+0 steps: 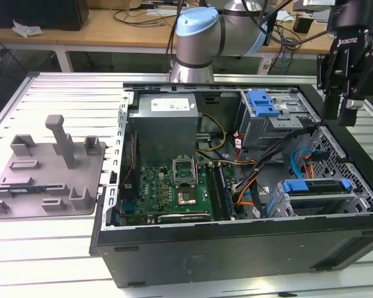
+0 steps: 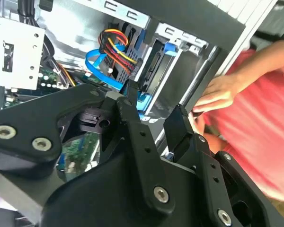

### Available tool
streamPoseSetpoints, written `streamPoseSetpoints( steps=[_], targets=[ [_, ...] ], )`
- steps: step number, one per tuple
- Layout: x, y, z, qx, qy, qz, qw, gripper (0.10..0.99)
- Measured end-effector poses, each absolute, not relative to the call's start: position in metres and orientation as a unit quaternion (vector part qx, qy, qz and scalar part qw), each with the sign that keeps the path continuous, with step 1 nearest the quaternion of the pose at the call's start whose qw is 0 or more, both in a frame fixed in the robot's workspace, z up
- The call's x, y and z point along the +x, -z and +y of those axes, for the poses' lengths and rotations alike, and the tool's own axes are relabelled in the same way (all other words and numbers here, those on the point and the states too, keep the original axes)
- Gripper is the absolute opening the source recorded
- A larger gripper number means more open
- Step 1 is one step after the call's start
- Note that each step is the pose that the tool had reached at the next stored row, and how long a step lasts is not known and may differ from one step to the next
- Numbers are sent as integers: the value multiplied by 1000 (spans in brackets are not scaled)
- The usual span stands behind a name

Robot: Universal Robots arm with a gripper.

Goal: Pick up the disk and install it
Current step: 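Insert the first disk wire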

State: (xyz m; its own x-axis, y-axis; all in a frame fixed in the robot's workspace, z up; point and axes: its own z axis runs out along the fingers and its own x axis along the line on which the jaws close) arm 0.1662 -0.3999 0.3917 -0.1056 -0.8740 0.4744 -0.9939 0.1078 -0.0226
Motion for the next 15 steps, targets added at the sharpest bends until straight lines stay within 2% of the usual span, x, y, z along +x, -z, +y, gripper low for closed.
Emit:
streamPoseSetpoints(
  steps=[6, 15],
  targets=[
    [175, -387, -400, 642, -163, -726, 187, 502],
    [175, -368, -405, 642, -163, -726, 187, 502]
  ],
)
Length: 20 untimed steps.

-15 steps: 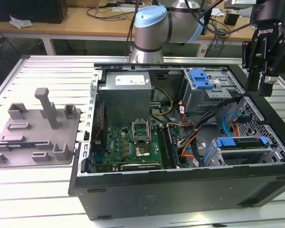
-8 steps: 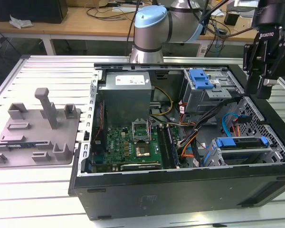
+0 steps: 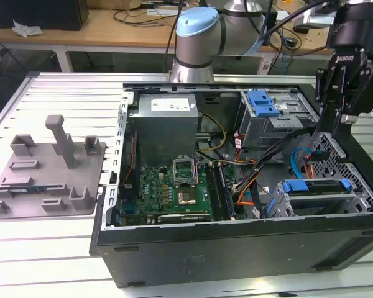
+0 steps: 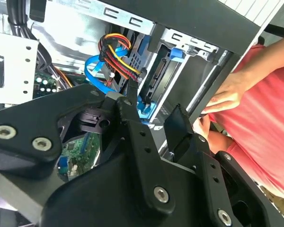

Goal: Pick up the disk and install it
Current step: 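Insert the first disk wire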

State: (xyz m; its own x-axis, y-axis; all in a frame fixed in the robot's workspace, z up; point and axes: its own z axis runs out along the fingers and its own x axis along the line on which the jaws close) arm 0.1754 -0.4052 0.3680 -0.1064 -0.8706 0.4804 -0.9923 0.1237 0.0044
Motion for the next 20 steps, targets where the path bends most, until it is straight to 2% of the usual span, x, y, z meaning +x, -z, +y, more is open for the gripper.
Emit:
streamPoseSetpoints(
  steps=[6, 8, 9, 10, 14, 20],
  targets=[
    [175, -357, -406, 641, -164, -726, 186, 482],
    [175, -353, -407, 641, -164, -726, 186, 357],
    [175, -352, -407, 641, -164, -726, 186, 357],
    [175, -351, -408, 641, -164, -726, 186, 290],
    [168, -346, -408, 638, -176, -730, 172, 290],
    [168, -346, -408, 638, -177, -730, 172, 290]
  ],
)
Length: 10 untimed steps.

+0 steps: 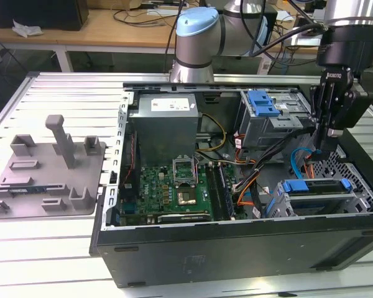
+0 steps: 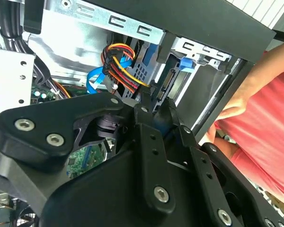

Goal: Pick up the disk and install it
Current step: 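Insert the first disk wire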

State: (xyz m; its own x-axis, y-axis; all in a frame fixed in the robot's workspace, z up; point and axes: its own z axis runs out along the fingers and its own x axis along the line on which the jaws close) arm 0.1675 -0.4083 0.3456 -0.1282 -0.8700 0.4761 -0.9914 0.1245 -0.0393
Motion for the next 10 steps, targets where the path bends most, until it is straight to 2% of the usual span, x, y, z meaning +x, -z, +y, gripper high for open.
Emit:
streamPoseSetpoints(
  steps=[10],
  targets=[
    [168, -343, -411, 638, -177, -730, 172, 290]
  ],
)
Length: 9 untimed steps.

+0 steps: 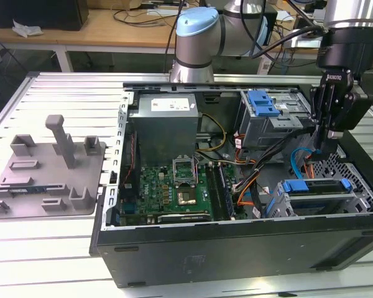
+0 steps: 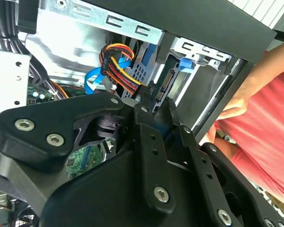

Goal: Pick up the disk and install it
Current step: 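Insert the first disk wire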

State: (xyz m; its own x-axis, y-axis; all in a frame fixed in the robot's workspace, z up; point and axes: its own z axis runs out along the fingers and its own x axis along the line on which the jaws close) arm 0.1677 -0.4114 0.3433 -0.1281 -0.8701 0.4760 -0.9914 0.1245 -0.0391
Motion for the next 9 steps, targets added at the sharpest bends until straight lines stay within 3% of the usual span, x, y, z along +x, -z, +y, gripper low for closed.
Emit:
streamPoseSetpoints(
  steps=[9],
  targets=[
    [168, -338, -413, 638, -176, -730, 172, 290]
  ],
)
